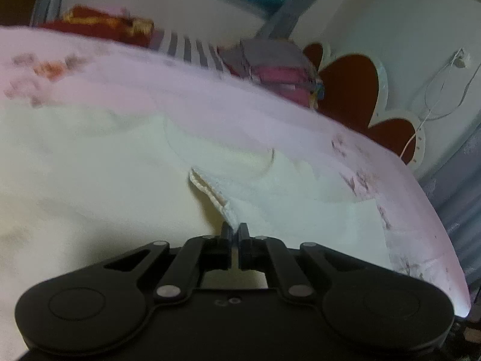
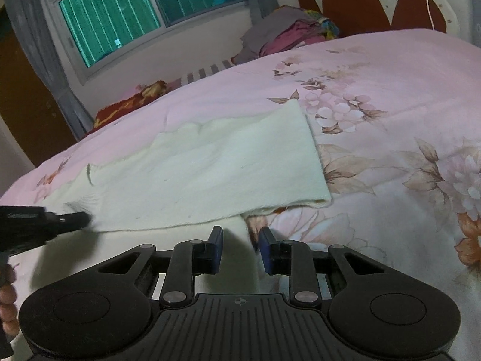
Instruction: Fold small clothes
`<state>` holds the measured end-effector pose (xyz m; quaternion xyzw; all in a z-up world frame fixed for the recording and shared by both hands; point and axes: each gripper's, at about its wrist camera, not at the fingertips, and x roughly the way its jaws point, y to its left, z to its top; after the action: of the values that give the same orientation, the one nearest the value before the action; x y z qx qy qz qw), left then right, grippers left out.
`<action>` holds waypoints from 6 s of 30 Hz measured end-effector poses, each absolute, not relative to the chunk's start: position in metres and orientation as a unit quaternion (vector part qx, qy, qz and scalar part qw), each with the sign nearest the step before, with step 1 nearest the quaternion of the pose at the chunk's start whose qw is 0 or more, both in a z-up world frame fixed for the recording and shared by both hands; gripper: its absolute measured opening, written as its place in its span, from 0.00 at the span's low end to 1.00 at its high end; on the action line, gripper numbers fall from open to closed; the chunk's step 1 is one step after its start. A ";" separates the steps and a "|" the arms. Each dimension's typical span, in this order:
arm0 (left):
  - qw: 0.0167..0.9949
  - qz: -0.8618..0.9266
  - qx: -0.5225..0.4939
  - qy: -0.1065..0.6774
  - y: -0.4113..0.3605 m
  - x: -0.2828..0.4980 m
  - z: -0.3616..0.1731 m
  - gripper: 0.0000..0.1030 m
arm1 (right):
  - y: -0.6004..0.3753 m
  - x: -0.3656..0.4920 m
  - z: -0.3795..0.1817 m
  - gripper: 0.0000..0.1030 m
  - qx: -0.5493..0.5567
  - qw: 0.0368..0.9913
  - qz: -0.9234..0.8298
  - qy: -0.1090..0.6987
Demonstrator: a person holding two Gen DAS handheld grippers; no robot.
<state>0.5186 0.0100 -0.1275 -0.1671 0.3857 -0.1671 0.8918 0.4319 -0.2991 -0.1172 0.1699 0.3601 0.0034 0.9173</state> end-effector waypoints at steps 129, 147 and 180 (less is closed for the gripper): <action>0.867 0.255 -0.371 0.214 0.405 0.350 -0.138 0.59 | -0.226 0.454 -0.095 0.66 0.006 0.933 -0.004 0.361; 0.907 0.172 -0.347 0.162 0.365 0.397 -0.114 0.03 | -0.219 0.466 -0.088 0.66 0.083 0.928 -0.009 0.363; 0.905 -0.259 0.013 0.337 -0.067 0.488 -0.124 0.72 | -0.328 0.418 -0.067 0.66 0.187 0.920 -0.022 0.344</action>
<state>0.4879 -0.0669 -0.1238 0.0128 0.3374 -0.2595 0.9048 0.4176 -0.3277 -0.0666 0.1867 0.3438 -0.0225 0.9200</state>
